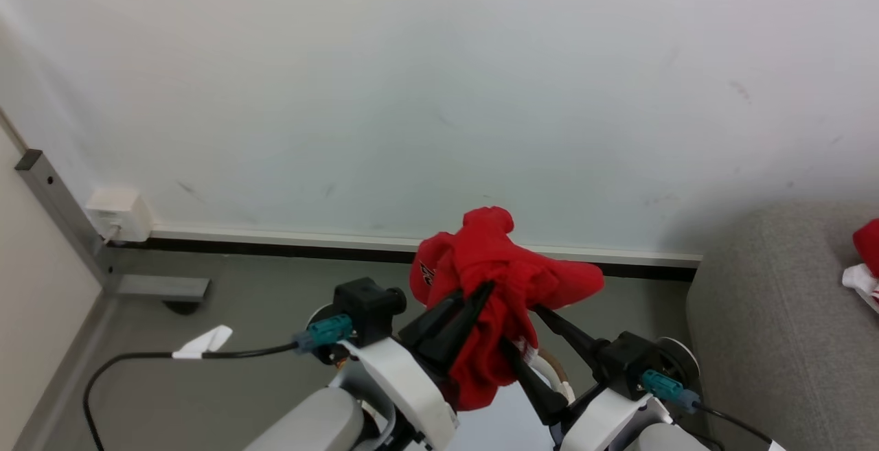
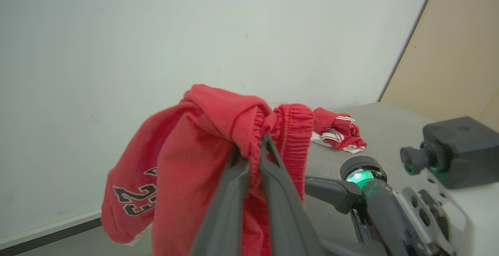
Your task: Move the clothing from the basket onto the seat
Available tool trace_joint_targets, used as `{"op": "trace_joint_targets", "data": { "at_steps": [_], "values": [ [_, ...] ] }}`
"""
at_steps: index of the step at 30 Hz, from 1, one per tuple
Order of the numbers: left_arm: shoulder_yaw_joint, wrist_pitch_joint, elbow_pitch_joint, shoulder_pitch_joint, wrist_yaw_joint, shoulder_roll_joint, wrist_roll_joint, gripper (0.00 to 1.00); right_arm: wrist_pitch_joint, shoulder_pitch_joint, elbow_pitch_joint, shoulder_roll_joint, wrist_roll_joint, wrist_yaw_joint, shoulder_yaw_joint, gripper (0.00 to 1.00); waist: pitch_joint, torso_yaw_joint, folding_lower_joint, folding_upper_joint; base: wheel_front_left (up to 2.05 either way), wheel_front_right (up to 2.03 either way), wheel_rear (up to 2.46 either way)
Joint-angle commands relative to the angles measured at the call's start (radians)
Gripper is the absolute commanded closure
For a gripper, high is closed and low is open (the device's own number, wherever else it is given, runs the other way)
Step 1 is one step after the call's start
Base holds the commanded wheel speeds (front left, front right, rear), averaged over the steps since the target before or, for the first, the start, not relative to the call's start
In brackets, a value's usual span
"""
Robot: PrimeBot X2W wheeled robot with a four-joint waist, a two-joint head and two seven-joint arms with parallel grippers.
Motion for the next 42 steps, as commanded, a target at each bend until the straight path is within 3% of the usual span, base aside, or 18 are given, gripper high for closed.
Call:
{"op": "trace_joint_targets", "data": {
  "at_steps": [1, 11, 13, 15, 16, 17, 30, 32, 33, 34, 42],
  "values": [
    [-0.007, 0.004, -0.006, 0.008, -0.005, -0.005, 0.016, 1.00, 0.001, -0.021, 0.019, -0.004, 0.013, -0.002, 0.010, 0.00, -0.002, 0.020, 0.0000, -0.0001, 0.00, 0.00, 0.00],
    [-0.069, 0.019, -0.002, 0.011, -0.029, -0.038, 0.007, 1.00, 0.001, -0.069, 0.127, 0.026, 0.071, -0.002, 0.049, 0.00, -0.019, 0.097, 0.0000, -0.0001, 0.00, 0.00, 0.00],
    [-0.074, 0.019, 0.000, 0.013, -0.031, -0.038, 0.001, 1.00, 0.001, -0.070, 0.131, 0.028, 0.077, -0.002, 0.053, 0.48, -0.021, 0.104, 0.0000, -0.0001, 0.00, 0.00, 0.00],
    [-0.076, 0.020, 0.001, 0.014, -0.031, -0.037, -0.003, 1.00, 0.001, -0.070, 0.132, 0.029, 0.082, -0.002, 0.054, 0.71, -0.022, 0.108, 0.0000, -0.0001, 0.00, 0.00, 0.00],
    [-0.076, 0.020, 0.002, 0.014, -0.031, -0.037, -0.003, 1.00, 0.001, -0.072, 0.129, 0.030, 0.082, -0.002, 0.052, 0.92, -0.023, 0.110, 0.0000, -0.0001, 0.00, 0.00, 0.00],
    [-0.075, 0.020, 0.003, 0.014, -0.029, -0.035, -0.004, 1.00, 0.001, -0.072, 0.126, 0.030, 0.082, -0.002, 0.050, 1.00, -0.023, 0.111, 0.0000, -0.0001, 0.00, 0.00, 0.00],
    [-0.056, 0.004, 0.028, 0.023, -0.004, -0.016, -0.016, 1.00, 0.001, -0.037, 0.069, 0.010, 0.075, -0.002, 0.005, 1.00, -0.010, 0.089, 0.0000, -0.0001, 0.00, 0.00, 0.00],
    [-0.055, -0.001, 0.030, 0.024, -0.003, -0.016, -0.015, 0.51, 0.000, -0.028, 0.057, 0.004, 0.067, -0.002, -0.012, 1.00, -0.007, 0.082, 0.0000, -0.0001, 0.00, 0.00, 0.00],
    [-0.055, -0.002, 0.030, 0.024, -0.001, -0.016, -0.016, 0.18, 0.000, -0.021, 0.052, 0.001, 0.061, -0.002, -0.023, 1.00, -0.006, 0.078, 0.0000, -0.0001, 0.00, 0.00, 0.00],
    [-0.054, -0.002, 0.031, 0.023, 0.001, -0.017, -0.016, 0.00, 0.001, -0.016, 0.048, -0.004, 0.057, -0.002, -0.031, 1.00, -0.005, 0.074, 0.0000, -0.0001, 0.00, 0.00, 0.00],
    [-0.052, -0.021, 0.019, 0.026, 0.006, -0.017, -0.015, 0.00, 0.000, 0.012, -0.001, -0.043, 0.005, -0.002, -0.130, 1.00, 0.000, 0.015, 0.0000, -0.0001, 0.00, 0.00, 0.00]
  ]
}}
